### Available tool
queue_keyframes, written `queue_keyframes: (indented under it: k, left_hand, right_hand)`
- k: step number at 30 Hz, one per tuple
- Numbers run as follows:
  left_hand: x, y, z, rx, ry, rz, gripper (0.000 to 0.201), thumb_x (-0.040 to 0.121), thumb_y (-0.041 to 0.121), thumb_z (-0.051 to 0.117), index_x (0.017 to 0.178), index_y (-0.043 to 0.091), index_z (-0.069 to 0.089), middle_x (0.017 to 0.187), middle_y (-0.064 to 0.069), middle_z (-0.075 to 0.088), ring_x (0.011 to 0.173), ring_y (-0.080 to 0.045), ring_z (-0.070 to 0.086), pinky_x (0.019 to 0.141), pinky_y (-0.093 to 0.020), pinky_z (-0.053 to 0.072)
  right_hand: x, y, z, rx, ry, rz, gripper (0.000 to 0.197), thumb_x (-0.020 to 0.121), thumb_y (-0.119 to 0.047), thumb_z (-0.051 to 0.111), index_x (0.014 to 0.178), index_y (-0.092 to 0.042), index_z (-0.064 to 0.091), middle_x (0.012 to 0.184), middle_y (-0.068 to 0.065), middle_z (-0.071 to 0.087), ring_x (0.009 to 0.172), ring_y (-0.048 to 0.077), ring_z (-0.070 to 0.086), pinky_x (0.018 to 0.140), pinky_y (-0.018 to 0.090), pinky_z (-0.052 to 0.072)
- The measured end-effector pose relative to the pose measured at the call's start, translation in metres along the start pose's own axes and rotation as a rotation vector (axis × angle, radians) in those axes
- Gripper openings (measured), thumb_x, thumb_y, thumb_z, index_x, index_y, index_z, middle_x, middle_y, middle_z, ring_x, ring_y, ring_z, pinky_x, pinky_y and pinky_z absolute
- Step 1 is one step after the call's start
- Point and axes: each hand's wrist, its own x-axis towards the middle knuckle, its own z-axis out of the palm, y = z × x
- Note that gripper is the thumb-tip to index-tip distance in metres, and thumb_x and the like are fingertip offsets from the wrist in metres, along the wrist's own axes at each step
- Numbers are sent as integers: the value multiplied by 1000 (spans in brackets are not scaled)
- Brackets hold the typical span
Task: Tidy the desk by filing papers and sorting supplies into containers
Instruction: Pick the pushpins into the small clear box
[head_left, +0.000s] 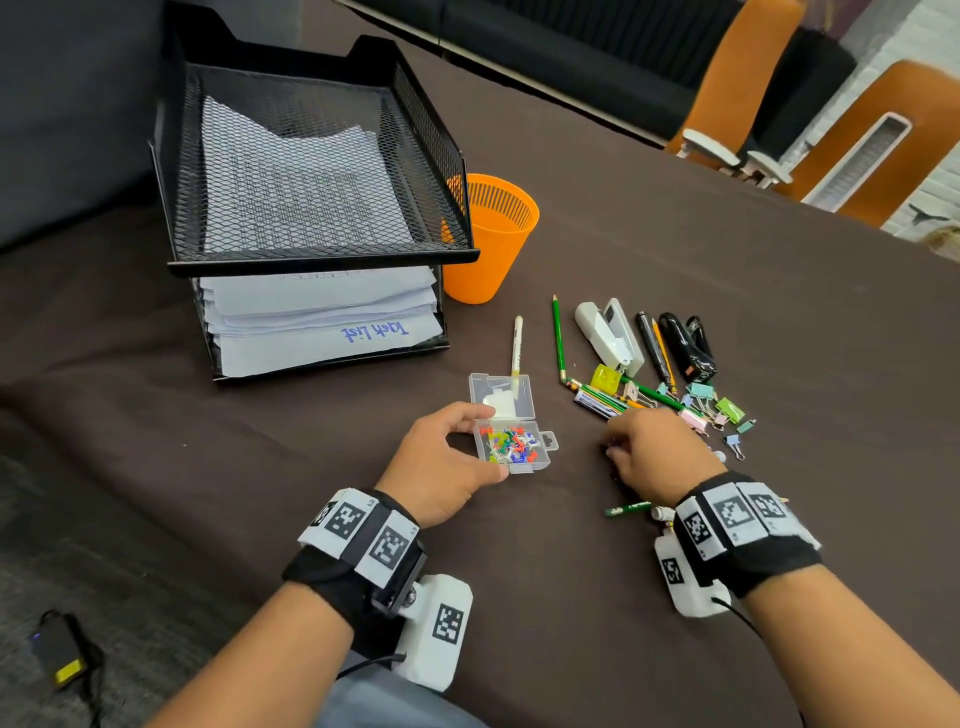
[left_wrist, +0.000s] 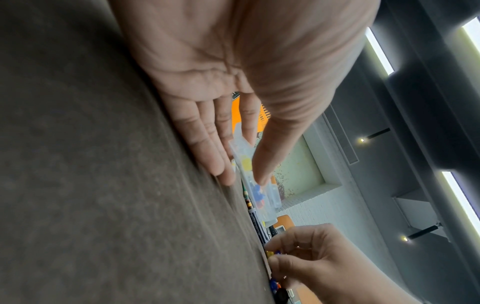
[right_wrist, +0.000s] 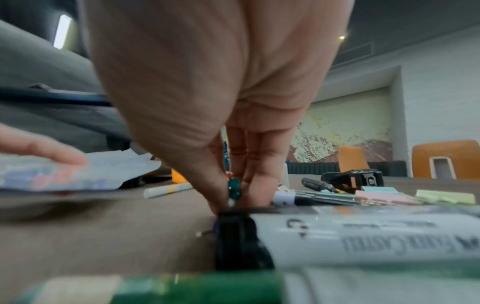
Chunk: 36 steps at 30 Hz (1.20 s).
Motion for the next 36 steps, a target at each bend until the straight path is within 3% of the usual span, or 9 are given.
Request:
queue_keyframes:
  k: [3, 6, 7, 10, 12, 19, 27, 32, 36]
  left_hand:
    - [-1, 1, 0, 3, -3, 1, 56, 68, 6, 84, 113, 33, 63, 114, 7, 65, 74, -19, 67, 79, -41, 58]
    - [-1, 2, 1, 13, -9, 1, 57, 68, 6, 84, 114, 33, 63, 114, 9, 64, 73, -16, 67, 76, -36, 58]
    - [-2, 3, 1, 13, -14, 3, 58, 69, 6, 84, 115, 32, 62, 113, 10, 64, 71, -16, 67, 72, -34, 58]
    - [-3, 4, 2, 12, -31, 11, 59, 69, 4, 84, 117, 31, 62, 114, 8, 63, 68, -17, 68, 67, -30, 56]
    - [-4, 5, 3, -3, -34, 16, 59, 70, 2, 83, 116, 30, 61, 114, 6, 63, 65, -16, 68, 62, -26, 53]
    - [-5, 7, 2, -35, -38, 24, 58, 70, -2, 82, 116, 27, 61, 109, 6, 64, 59, -9, 67, 57, -19, 48]
    - [-7, 10, 3, -67, -44, 23, 59, 71, -4, 81, 117, 26, 60, 112, 5, 63, 54, -6, 65, 54, -17, 47]
    - [-6, 10, 2, -70, -45, 18, 59, 71, -3, 81, 118, 27, 60, 107, 12, 63, 57, -6, 67, 55, -18, 49]
    - [-7, 10, 3, -61, -46, 13, 60, 71, -2, 82, 119, 27, 60, 111, 8, 65, 61, -8, 69, 55, -19, 49]
  right_hand:
    - [-3, 1, -9, 227, 81, 25, 12, 87, -14, 67, 94, -20, 75, 87, 0, 70, 83, 17, 65, 81, 31, 54]
    - [-12, -15, -26, 439, 167, -56, 10, 85, -12, 72, 90, -20, 76, 71, -13, 64, 63, -3, 59, 64, 8, 44]
    - [-15, -24, -32, 492, 160, -99, 10, 85, -13, 73, 90, -21, 76, 69, -14, 64, 60, -5, 58, 63, 8, 44]
    - [-19, -48, -42, 631, 111, -214, 11, 83, -9, 75, 88, -19, 71, 70, -2, 68, 60, 10, 65, 66, 30, 57]
    - [-17, -58, -45, 660, 124, -258, 11, 82, -9, 77, 82, -15, 68, 67, 4, 68, 59, 19, 67, 63, 38, 59]
    - [-6, -68, -45, 583, 137, -252, 7, 80, -20, 80, 79, -22, 74, 65, -6, 67, 58, 4, 60, 59, 24, 53]
    - [-4, -68, -45, 607, 97, -230, 12, 78, -17, 81, 84, -24, 73, 65, -11, 64, 61, 5, 62, 63, 29, 59]
    - [-4, -62, -47, 665, 113, -235, 9, 81, -11, 79, 82, -15, 71, 65, -5, 65, 54, 9, 62, 53, 22, 51]
    - [-1, -64, -41, 599, 102, -252, 15, 81, -17, 79, 80, -26, 67, 69, -8, 63, 59, 7, 62, 63, 30, 57]
